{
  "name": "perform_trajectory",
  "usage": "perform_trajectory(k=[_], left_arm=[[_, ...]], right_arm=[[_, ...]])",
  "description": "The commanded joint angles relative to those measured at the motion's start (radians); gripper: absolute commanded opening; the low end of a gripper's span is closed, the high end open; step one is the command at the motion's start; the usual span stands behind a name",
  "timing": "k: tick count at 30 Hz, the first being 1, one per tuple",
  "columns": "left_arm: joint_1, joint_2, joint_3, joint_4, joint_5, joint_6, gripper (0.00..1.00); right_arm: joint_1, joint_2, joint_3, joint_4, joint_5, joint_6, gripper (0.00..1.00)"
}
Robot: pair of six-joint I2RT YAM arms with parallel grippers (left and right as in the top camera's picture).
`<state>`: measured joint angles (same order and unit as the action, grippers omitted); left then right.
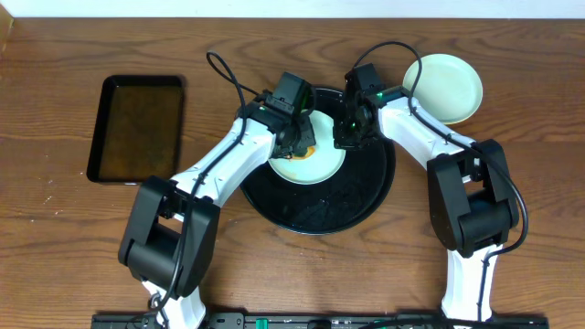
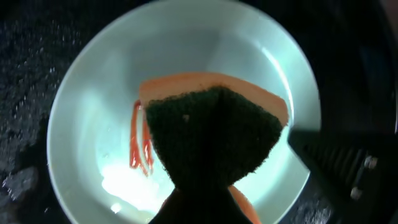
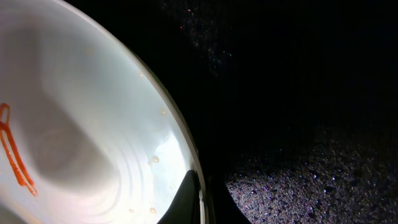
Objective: Clean dirty plates on tray and stack at the side
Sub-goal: 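Scrub the sauce on the green plate with the left-held sponge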
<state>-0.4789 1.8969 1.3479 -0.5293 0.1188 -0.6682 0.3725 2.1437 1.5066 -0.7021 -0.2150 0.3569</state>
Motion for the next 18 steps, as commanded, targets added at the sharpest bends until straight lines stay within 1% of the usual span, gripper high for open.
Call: perform_trajectory(k=[1, 2, 4, 6, 12, 13, 18], left_arm=[[0.0, 0.048, -0.003, 0.021, -0.06, -0.082, 0.08], [0.0, 0.058, -0.003, 0.024, -0.06, -0.101, 0.08], [-0.006, 0.085, -0.003, 0.036, -0.056, -0.175, 0.08], [-0.018, 0.111, -0.003, 0.052, -0.056, -0.202, 0.08], [-0.062, 0.133, -0.003, 0.099, -0.056, -0.2, 0.08], [-0.069, 0.134, -0.003, 0.106, -0.057, -0.182, 0.08], [-0.066, 0.154, -0.003, 0.105, -0.086, -0.164, 0.09]], right_arm=[[0.016, 0.042, -0.021, -0.013, 0.092, 0.014, 0.01], [0.016, 0.041, -0.021, -0.013, 0.093, 0.014, 0.01], [0.02, 0.04, -0.021, -0.013, 0.1, 0.014, 0.01], [0.024, 0.04, -0.021, -0.013, 0.108, 0.013, 0.01], [0.03, 0.04, -0.021, -0.012, 0.114, 0.013, 0.01], [0.03, 0.04, -0.021, -0.012, 0.114, 0.013, 0.01], [0.03, 0.04, -0.021, -0.013, 0.114, 0.013, 0.01]])
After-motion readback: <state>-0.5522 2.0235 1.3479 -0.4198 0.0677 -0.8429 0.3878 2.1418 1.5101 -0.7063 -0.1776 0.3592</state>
